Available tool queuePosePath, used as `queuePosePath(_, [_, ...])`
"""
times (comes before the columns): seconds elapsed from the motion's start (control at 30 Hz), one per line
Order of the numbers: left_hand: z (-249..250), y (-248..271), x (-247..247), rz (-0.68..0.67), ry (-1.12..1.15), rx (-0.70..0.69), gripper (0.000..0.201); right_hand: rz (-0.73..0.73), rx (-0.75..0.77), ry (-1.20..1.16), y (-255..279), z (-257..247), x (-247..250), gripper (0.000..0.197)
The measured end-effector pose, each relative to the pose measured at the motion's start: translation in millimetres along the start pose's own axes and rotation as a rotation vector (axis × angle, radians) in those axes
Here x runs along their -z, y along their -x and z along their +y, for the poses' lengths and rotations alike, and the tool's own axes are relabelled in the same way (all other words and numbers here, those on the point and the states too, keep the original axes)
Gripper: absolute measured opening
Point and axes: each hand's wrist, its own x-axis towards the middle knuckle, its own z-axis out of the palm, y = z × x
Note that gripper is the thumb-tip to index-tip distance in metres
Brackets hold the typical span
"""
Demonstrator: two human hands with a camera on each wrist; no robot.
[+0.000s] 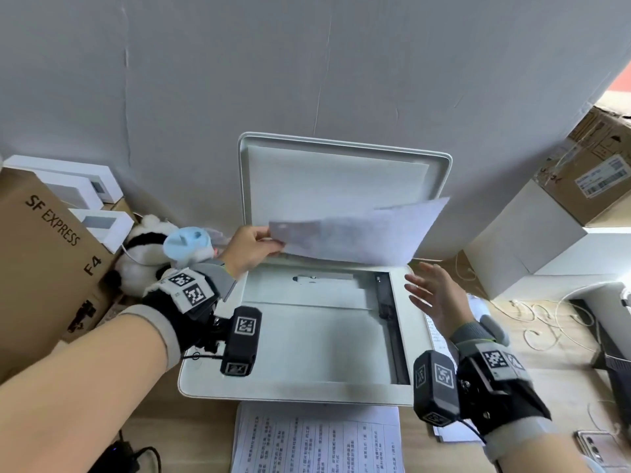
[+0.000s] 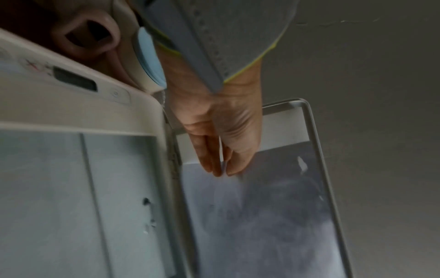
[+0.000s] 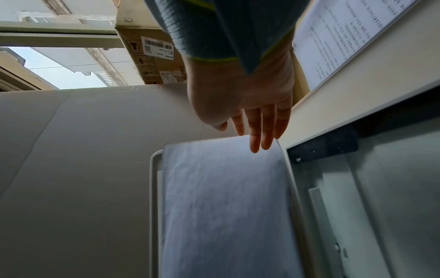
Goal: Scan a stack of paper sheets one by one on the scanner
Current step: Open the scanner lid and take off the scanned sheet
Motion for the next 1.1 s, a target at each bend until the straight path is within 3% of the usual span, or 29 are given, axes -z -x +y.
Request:
queuePosePath(0.17, [-40.3,31.3,24.9,-0.182,-0.123,0.008,0.061,-0.075,-0.219,-0.049,9.9,25.8,26.0,0.062])
queuePosePath(0.4, [-64.3,66.1,35.7,-0.195,-0.195,0.116,0.052,-0.197,-0.383,0.011,19.8,47.6,31.7,0.081])
queuePosePath(0.47, [-66.9,74.0,37.7,-0.2,-0.19,0.136,0.052,-0.189,-0.377,0.145,25.8,50.8,30.1,0.072])
queuePosePath(0.63, [-70.8,85.8,32.2,-0.124,0.024,0.268,0.031,-0.174,-0.303,0.293,36.6,64.8,28.6,0.017])
queuePosePath(0.73, [-71.1,91.2,25.4,-0.092,0.063,0.283,0.025,-0.21,-0.254,0.409,46.2,70.7,32.2,0.011])
queuePosePath(0.8, [-68.6,92.4,21.0,-0.049,0.085,0.253,0.024,-0.166,-0.171,0.386,49.0,74.7,36.2,0.013])
queuePosePath(0.93, [-61.2,92.2,3.0,0.046,0.187,0.248,0.024,0.112,0.021,0.189,45.9,92.5,81.8,0.015])
queuePosePath(1.0, [-58.7,91.4,-3.9,0.062,0.18,0.234,0.021,0.244,0.02,0.135,43.1,104.0,111.7,0.018])
queuePosePath(1.1, [-56.2,91.2,-14.7,0.046,0.166,0.218,0.022,0.425,-0.051,0.123,42.2,116.1,142.4,0.039])
